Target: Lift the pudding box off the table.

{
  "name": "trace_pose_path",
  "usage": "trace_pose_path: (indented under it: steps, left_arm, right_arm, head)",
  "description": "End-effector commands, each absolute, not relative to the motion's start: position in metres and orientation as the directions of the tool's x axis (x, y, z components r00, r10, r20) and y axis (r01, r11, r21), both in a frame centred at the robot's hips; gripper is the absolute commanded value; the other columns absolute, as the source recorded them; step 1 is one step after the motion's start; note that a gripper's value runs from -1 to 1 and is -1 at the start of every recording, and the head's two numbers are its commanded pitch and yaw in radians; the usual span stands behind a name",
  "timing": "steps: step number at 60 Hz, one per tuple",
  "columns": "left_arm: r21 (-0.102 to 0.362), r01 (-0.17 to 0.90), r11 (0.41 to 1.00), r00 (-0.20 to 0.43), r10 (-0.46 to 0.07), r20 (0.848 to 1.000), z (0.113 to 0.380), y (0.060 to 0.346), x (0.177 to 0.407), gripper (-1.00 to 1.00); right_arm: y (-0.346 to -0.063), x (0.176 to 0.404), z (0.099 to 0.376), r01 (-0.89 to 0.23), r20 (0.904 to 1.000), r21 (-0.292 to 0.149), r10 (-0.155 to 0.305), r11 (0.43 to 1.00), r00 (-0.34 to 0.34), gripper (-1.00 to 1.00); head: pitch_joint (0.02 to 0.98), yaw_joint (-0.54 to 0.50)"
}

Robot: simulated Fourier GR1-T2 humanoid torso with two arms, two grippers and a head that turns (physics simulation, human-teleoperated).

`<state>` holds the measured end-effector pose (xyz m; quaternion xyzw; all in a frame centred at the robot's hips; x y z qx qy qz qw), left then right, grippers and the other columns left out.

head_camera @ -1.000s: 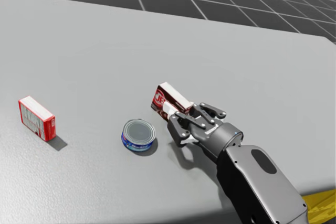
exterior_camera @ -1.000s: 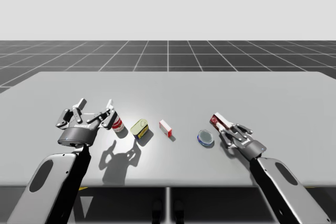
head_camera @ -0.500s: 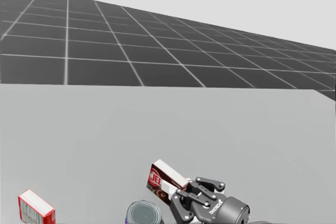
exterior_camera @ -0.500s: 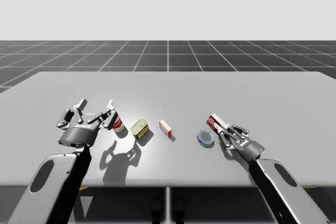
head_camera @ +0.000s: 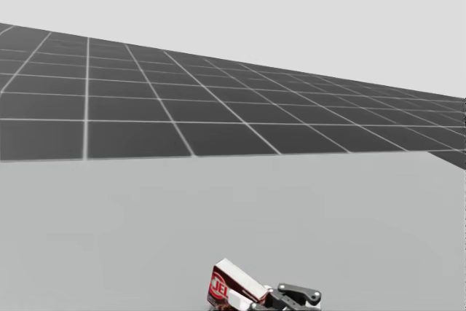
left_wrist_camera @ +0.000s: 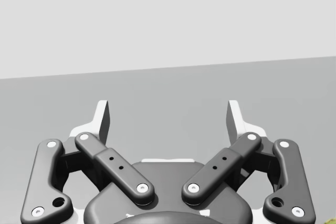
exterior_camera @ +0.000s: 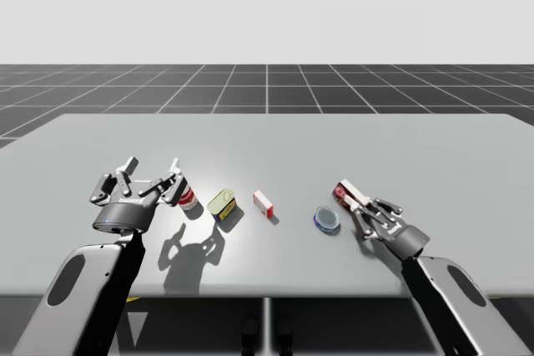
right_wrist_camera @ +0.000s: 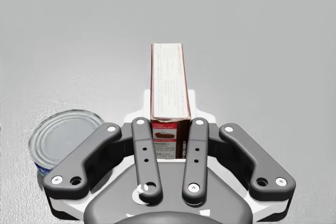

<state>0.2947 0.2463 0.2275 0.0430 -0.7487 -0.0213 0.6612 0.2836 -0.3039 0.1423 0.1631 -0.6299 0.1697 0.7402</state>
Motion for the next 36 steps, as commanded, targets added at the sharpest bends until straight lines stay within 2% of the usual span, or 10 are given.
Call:
trace_pose_path:
  steps: [1,11,23,24,29,31,34,36]
  left_arm:
    - [0.085,-0.038,0.996,-0.123,-0.089,0.988,0.228,0.247,0.295,-1.00]
    - [0.085,-0.040,0.996,-0.126,-0.089,0.988,0.229,0.247,0.295,-1.00]
    - [0.083,-0.045,0.996,-0.129,-0.088,0.988,0.229,0.248,0.295,-1.00]
    - [0.083,-0.044,0.996,-0.130,-0.089,0.988,0.229,0.248,0.295,-1.00]
    - [0.082,-0.045,0.996,-0.132,-0.087,0.987,0.230,0.248,0.295,-1.00]
    - [0.081,-0.046,0.996,-0.133,-0.086,0.987,0.230,0.248,0.295,-1.00]
    - [0.080,-0.045,0.996,-0.135,-0.085,0.987,0.230,0.248,0.295,-1.00]
    - [0.079,-0.046,0.996,-0.135,-0.084,0.987,0.230,0.248,0.295,-1.00]
  right_arm:
    - [-0.311,0.296,0.181,-0.385,0.9969,-0.031,0.057,0.922,0.054,1.00]
    - [-0.306,0.300,0.212,-0.387,0.9958,-0.091,0.088,0.918,-0.026,1.00]
    - [-0.301,0.302,0.258,-0.377,0.9843,-0.162,0.123,0.912,-0.127,1.00]
    - [-0.300,0.301,0.267,-0.372,0.9798,-0.179,0.131,0.911,-0.151,1.00]
    - [-0.300,0.301,0.283,-0.363,0.9729,-0.195,0.133,0.911,-0.189,1.00]
    - [-0.301,0.301,0.298,-0.350,0.9650,-0.209,0.135,0.913,-0.225,1.00]
    - [-0.301,0.300,0.308,-0.342,0.9605,-0.213,0.132,0.915,-0.245,1.00]
    - [-0.302,0.300,0.320,-0.330,0.9533,-0.221,0.132,0.918,-0.272,1.00]
  head:
    - [0.391,-0.41]
    - [0.389,-0.41]
    - [0.385,-0.41]
    - [0.384,-0.41]
    - [0.385,-0.41]
    - [0.384,-0.41]
    - [0.383,-0.41]
    - [0.382,-0.41]
